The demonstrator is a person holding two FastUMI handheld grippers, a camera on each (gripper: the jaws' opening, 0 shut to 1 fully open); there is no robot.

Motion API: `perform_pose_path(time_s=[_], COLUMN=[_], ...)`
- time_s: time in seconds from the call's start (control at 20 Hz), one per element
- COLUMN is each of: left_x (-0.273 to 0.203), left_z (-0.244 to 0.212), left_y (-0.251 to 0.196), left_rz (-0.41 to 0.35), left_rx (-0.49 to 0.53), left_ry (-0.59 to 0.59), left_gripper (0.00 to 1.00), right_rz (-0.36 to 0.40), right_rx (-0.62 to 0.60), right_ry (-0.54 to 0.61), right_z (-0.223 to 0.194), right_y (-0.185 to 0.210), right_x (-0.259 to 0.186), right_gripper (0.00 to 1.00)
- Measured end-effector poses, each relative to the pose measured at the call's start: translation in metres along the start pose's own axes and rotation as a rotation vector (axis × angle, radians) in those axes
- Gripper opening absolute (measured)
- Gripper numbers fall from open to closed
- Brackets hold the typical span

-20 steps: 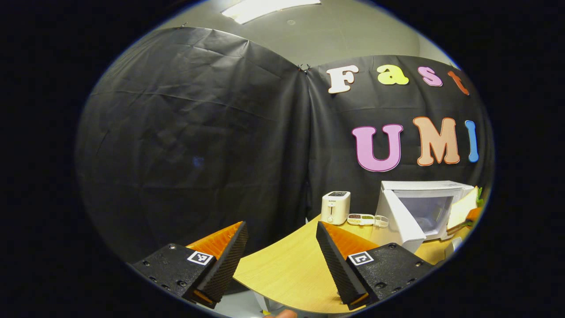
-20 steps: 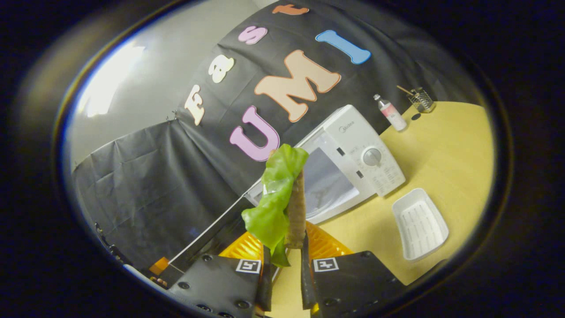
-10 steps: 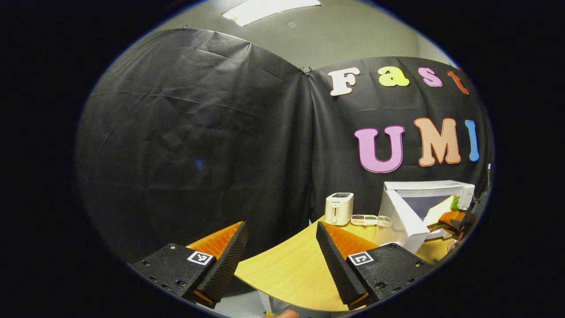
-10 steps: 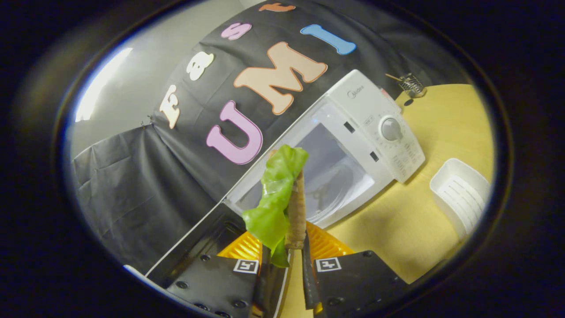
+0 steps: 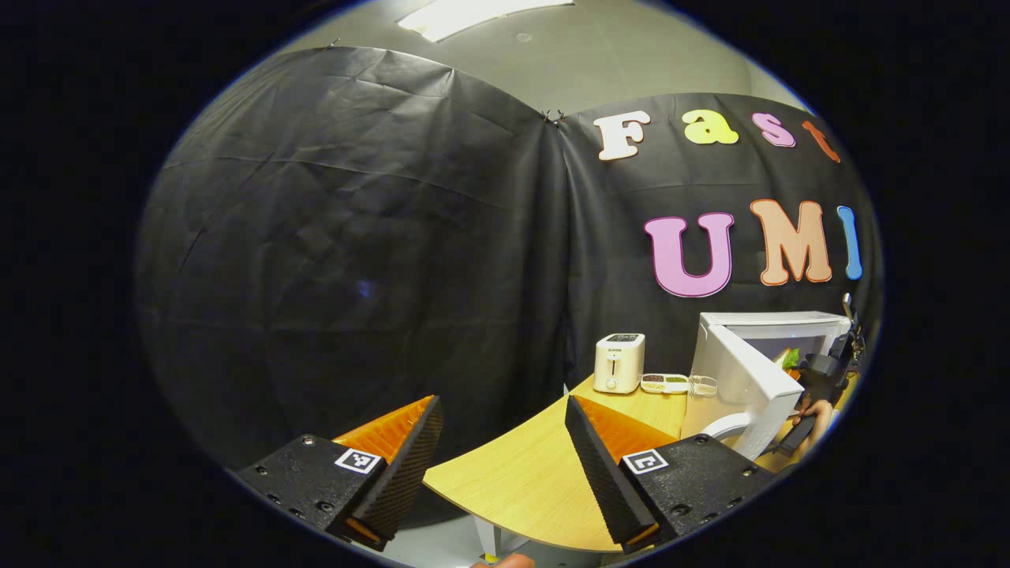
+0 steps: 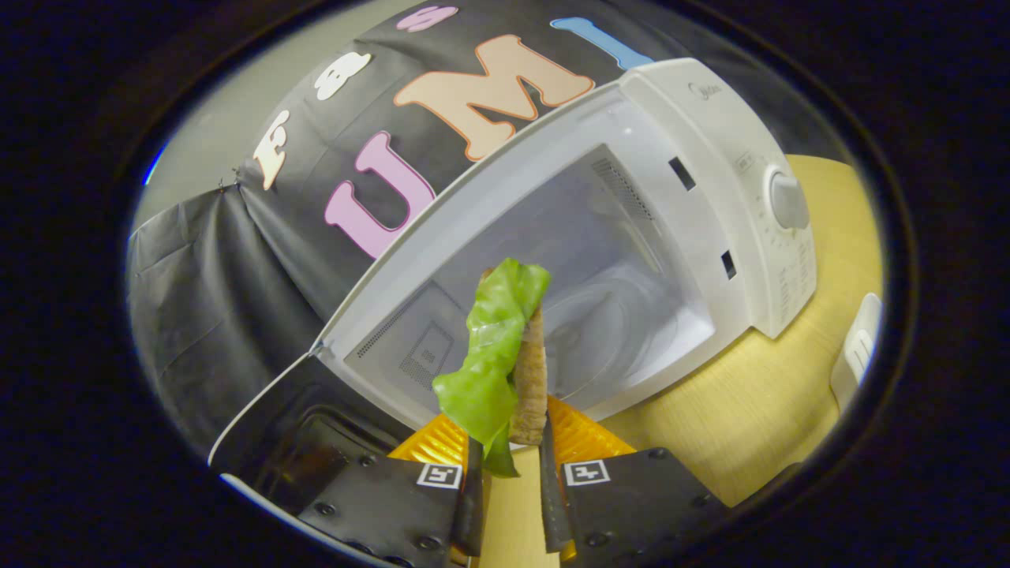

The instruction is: Open the microwave oven with the left hand, put the food in, and close the microwave oven.

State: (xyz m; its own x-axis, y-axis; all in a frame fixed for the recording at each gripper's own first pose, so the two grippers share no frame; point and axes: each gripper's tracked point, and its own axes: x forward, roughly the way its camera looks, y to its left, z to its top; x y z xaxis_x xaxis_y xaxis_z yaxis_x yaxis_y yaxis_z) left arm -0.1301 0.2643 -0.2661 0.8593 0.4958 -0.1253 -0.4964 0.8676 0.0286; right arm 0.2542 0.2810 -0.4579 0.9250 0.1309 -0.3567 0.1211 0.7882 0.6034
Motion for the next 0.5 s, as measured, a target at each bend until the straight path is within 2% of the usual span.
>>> perform_pose_path(time_s=[0.1, 0.15, 0.25, 0.3, 0.35, 0.4, 0.5], left_x=[0.005, 0.006, 0.007, 0.007, 0.006, 0.008, 0.009], left_z=[-0.002, -0.003, -0.004, -0.002, -0.002, -0.003, -0.004], left_y=[0.002, 0.002, 0.004, 0.001, 0.001, 0.001, 0.002], left_rz=[0.003, 0.003, 0.0, -0.006, -0.009, -0.01, -0.01], left_rx=[0.001, 0.002, -0.007, -0.011, -0.012, -0.013, -0.011], left_ry=[0.004, 0.007, 0.0, -0.008, -0.012, -0.016, -0.018], left_gripper=[0.92, 0.95, 0.95, 0.92, 0.95, 0.92, 0.95], right_rz=[0.012, 0.006, -0.024, -0.025, -0.036, -0.046, -0.051], right_rx=[-0.009, -0.03, -0.06, -0.062, -0.069, -0.078, -0.086], right_ry=[-0.011, -0.021, -0.036, -0.039, -0.04, -0.042, -0.031], right_z=[0.005, 0.007, 0.01, 0.012, 0.014, 0.017, 0.021], right_y=[0.005, 0.005, -0.003, -0.003, -0.006, -0.008, -0.011], right_x=[0.011, 0.018, 0.028, 0.034, 0.039, 0.045, 0.057], right_gripper=[0.32, 0.33, 0.32, 0.32, 0.32, 0.32, 0.32])
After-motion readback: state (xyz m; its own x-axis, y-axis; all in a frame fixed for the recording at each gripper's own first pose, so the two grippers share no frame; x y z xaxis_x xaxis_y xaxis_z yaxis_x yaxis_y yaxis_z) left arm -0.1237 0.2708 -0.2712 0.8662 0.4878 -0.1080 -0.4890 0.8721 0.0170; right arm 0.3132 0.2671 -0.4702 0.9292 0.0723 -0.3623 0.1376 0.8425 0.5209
